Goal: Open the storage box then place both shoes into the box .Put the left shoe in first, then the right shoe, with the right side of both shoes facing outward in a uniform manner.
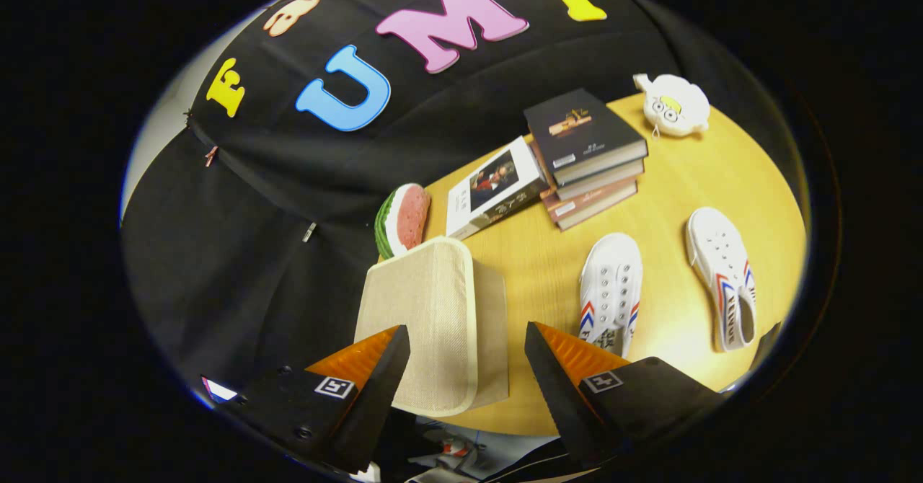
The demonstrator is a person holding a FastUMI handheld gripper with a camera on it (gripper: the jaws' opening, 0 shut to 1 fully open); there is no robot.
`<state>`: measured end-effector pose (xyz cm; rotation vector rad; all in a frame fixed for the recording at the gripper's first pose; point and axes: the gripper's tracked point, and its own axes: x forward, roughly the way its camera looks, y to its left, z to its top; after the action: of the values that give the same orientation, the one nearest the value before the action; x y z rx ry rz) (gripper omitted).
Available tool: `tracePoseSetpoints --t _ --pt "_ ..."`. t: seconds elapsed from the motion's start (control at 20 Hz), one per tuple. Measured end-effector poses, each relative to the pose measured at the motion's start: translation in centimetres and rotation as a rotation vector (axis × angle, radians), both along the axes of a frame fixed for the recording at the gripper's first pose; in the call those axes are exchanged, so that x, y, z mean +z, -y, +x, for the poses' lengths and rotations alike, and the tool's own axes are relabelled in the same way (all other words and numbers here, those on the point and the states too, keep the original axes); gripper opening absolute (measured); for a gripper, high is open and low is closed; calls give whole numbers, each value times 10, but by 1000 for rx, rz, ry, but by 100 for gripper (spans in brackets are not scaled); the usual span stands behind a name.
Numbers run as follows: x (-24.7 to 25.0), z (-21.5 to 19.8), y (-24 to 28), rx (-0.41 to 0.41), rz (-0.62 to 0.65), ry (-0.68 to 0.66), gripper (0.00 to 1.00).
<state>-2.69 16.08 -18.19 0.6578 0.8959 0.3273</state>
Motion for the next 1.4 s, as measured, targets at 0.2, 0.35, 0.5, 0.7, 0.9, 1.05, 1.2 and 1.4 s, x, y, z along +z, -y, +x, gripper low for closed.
tracePoseSetpoints --t 0.2,0.35,0.5,0.7,0.9,1.05,1.2,1.4 --pt "-23 -12 -21 96 119 -108 98" --pt "-45 -16 -36 165 188 -169 98" --pt "-67 -15 -48 208 265 -200 98" --pt "-79 -17 -59 201 367 -288 94" --pt "-77 -18 -63 191 410 -337 52" --pt "-71 -16 -61 169 425 -341 35" --pt "-64 -15 -63 156 449 -311 15" --pt "-54 -16 -69 129 486 -312 5"
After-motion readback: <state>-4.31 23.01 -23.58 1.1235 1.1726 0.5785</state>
